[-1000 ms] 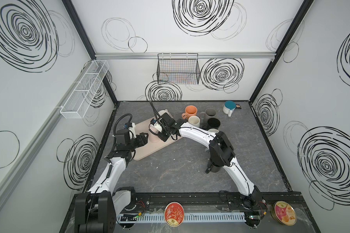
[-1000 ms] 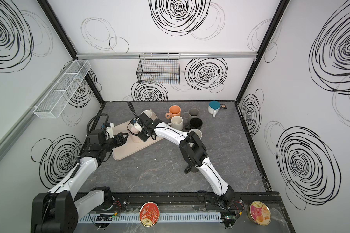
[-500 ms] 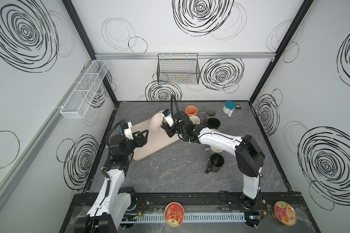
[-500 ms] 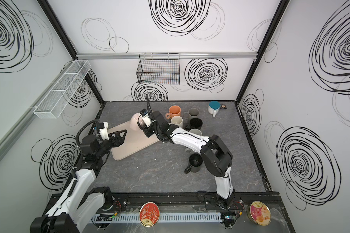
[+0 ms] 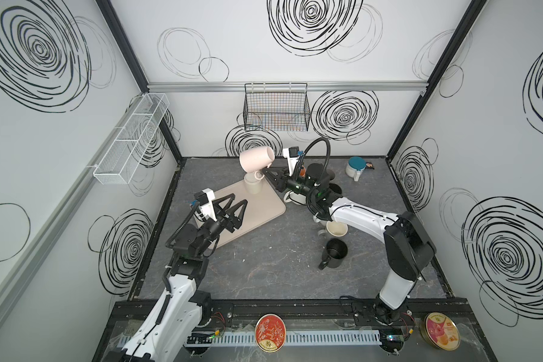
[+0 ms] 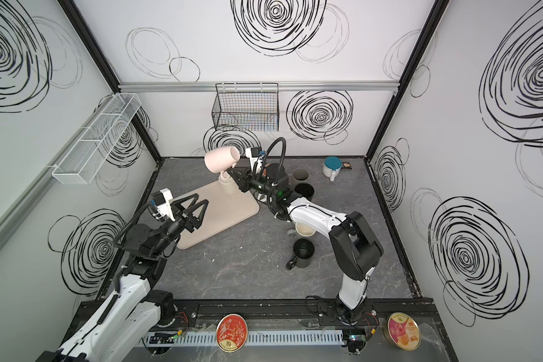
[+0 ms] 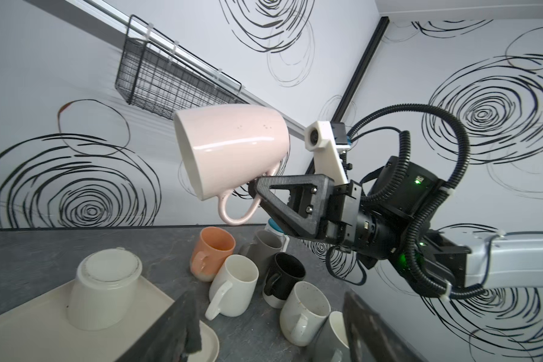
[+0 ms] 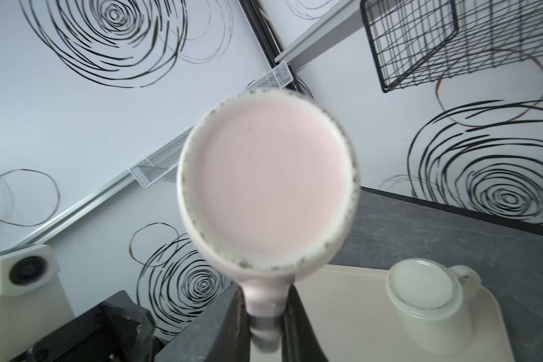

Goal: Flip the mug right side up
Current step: 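Lift the pink mug off the tray with the right gripper while the left draws back, then grasp the pink mug's rim with the left gripper and turn it upright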

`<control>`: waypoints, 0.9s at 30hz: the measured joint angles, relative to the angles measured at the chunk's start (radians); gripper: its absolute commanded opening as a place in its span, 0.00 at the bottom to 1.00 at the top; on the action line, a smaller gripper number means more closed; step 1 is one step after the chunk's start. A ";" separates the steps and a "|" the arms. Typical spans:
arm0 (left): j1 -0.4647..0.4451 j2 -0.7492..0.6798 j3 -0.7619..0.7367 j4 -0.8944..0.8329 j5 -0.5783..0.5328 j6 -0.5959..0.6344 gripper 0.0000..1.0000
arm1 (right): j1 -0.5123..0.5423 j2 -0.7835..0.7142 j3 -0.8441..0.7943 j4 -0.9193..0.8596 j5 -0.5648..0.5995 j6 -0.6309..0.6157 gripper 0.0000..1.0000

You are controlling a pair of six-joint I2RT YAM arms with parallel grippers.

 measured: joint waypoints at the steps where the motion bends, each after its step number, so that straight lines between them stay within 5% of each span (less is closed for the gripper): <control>1: -0.010 0.012 0.003 0.013 -0.007 -0.002 0.77 | 0.000 0.000 -0.002 0.032 -0.017 0.022 0.00; 14: -0.023 0.211 0.114 0.304 -0.004 -0.145 0.73 | 0.020 0.002 -0.002 0.298 -0.227 0.172 0.00; 27: -0.022 0.290 0.211 0.367 0.032 -0.198 0.59 | 0.023 0.002 0.000 0.373 -0.251 0.180 0.00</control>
